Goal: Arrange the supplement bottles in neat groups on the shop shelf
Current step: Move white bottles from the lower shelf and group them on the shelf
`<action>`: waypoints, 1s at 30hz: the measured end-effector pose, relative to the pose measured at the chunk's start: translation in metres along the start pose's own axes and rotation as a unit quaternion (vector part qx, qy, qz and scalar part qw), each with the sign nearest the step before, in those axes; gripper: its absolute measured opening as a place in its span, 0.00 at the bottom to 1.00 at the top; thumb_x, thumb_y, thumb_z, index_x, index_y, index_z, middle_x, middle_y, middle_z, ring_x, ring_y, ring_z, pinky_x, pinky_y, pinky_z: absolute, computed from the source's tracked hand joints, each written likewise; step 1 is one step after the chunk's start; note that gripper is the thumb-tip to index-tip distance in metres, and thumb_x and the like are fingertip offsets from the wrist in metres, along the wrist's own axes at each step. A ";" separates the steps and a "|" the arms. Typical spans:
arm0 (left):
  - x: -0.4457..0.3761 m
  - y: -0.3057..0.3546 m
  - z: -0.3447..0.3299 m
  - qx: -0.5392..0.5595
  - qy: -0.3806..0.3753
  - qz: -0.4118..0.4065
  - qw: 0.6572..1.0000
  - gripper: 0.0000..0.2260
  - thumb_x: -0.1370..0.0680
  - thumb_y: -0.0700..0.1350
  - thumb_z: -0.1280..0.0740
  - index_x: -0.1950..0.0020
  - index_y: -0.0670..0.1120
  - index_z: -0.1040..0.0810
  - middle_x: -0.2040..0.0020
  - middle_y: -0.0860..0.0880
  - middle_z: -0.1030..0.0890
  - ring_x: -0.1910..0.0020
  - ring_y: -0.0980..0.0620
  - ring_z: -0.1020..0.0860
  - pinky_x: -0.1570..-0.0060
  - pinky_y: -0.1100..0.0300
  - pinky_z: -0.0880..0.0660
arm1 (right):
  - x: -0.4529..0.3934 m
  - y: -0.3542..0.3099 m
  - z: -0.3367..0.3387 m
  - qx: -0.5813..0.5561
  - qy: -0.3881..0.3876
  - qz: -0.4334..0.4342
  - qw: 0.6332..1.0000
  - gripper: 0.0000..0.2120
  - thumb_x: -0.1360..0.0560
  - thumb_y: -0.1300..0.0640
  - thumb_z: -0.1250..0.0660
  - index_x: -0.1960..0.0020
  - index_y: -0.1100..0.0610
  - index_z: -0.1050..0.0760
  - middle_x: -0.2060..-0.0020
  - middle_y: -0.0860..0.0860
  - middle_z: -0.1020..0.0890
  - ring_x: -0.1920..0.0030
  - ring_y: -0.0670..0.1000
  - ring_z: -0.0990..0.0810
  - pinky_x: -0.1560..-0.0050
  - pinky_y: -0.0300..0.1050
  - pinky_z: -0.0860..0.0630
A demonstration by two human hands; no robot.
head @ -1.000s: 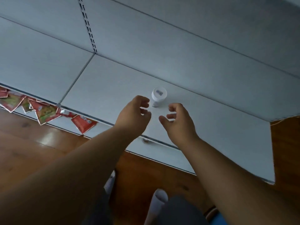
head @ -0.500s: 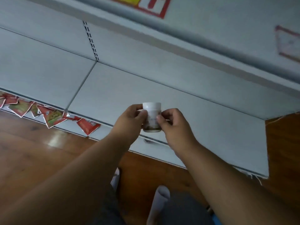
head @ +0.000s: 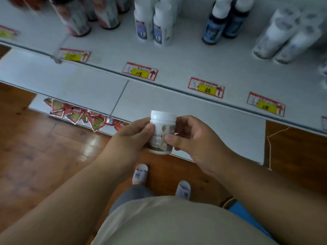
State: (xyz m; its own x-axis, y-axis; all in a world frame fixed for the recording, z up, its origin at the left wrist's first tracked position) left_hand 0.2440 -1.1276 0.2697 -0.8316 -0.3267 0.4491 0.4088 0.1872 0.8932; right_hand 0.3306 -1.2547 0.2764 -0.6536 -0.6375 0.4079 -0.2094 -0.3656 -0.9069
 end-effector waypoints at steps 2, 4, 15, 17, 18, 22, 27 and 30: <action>-0.001 0.031 -0.011 -0.038 -0.033 -0.033 0.998 0.15 0.19 0.50 0.39 0.34 0.51 0.21 0.42 0.49 0.16 0.41 0.48 0.19 0.37 0.46 0.25 | 0.009 -0.023 0.017 0.001 0.030 0.019 0.999 0.19 0.28 0.55 0.25 0.40 0.47 0.26 0.48 0.42 0.17 0.47 0.43 0.17 0.45 0.46 0.19; -0.010 0.061 -0.022 -0.060 -0.071 -0.055 0.994 0.16 0.20 0.50 0.37 0.33 0.52 0.23 0.41 0.50 0.17 0.39 0.48 0.19 0.35 0.43 0.27 | 0.016 -0.043 0.035 -0.015 0.062 0.041 0.997 0.19 0.28 0.57 0.25 0.40 0.46 0.26 0.47 0.42 0.16 0.46 0.43 0.17 0.44 0.48 0.19; -0.077 0.156 -0.133 -0.170 -0.240 -0.133 0.947 0.15 0.19 0.39 0.35 0.35 0.51 0.23 0.45 0.52 0.15 0.46 0.51 0.16 0.38 0.49 0.24 | 0.051 -0.085 0.155 -0.040 0.314 0.075 0.946 0.12 0.26 0.61 0.27 0.45 0.52 0.24 0.51 0.47 0.15 0.50 0.46 0.16 0.45 0.51 0.19; -0.089 0.159 -0.157 -0.174 -0.242 -0.137 0.945 0.16 0.20 0.41 0.33 0.33 0.52 0.23 0.44 0.53 0.16 0.46 0.51 0.16 0.38 0.48 0.23 | 0.056 -0.083 0.181 -0.017 0.342 0.066 0.937 0.12 0.26 0.59 0.27 0.45 0.50 0.23 0.51 0.45 0.15 0.51 0.46 0.16 0.45 0.51 0.19; -0.095 0.161 -0.169 -0.178 -0.240 -0.142 0.944 0.16 0.20 0.43 0.32 0.32 0.53 0.24 0.45 0.54 0.16 0.48 0.54 0.16 0.41 0.50 0.22 | 0.056 -0.081 0.193 -0.004 0.350 0.061 0.935 0.11 0.26 0.59 0.27 0.45 0.49 0.23 0.52 0.45 0.15 0.52 0.45 0.16 0.45 0.51 0.19; -0.121 0.172 -0.205 -0.262 -0.177 -0.178 0.932 0.18 0.21 0.47 0.31 0.32 0.60 0.27 0.48 0.61 0.19 0.56 0.67 0.20 0.63 0.73 0.28 | 0.038 -0.073 0.239 0.077 0.348 0.040 0.934 0.14 0.25 0.55 0.28 0.41 0.48 0.23 0.54 0.44 0.16 0.56 0.44 0.17 0.50 0.45 0.19; -0.155 0.171 -0.231 -0.341 -0.070 -0.208 0.914 0.19 0.22 0.48 0.30 0.31 0.56 0.28 0.43 0.57 0.20 0.51 0.61 0.22 0.57 0.70 0.28 | -0.006 -0.067 0.277 0.209 0.309 0.034 0.927 0.15 0.25 0.49 0.29 0.39 0.48 0.25 0.51 0.42 0.19 0.54 0.43 0.20 0.53 0.39 0.24; -0.168 0.169 -0.236 -0.350 -0.011 -0.202 0.915 0.19 0.23 0.48 0.29 0.33 0.56 0.28 0.41 0.55 0.21 0.48 0.58 0.21 0.51 0.64 0.26 | -0.028 -0.062 0.291 0.239 0.296 0.052 0.923 0.13 0.25 0.50 0.29 0.42 0.51 0.25 0.49 0.45 0.18 0.51 0.46 0.19 0.51 0.43 0.23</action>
State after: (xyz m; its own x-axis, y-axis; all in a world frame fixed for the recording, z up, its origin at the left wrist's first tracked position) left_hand 0.5414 -1.2601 0.3500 -0.9721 -0.2183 0.0861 0.2010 -0.5853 0.7855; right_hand 0.5740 -1.4114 0.3523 -0.9650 -0.2543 0.0637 0.1288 -0.6716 -0.7296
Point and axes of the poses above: each hand's wrist, its own x-axis away from the middle knuckle, its own z-axis out of the back of the hand, y = z × x, the point moved 10 cm from there along -x, towards the middle knuckle
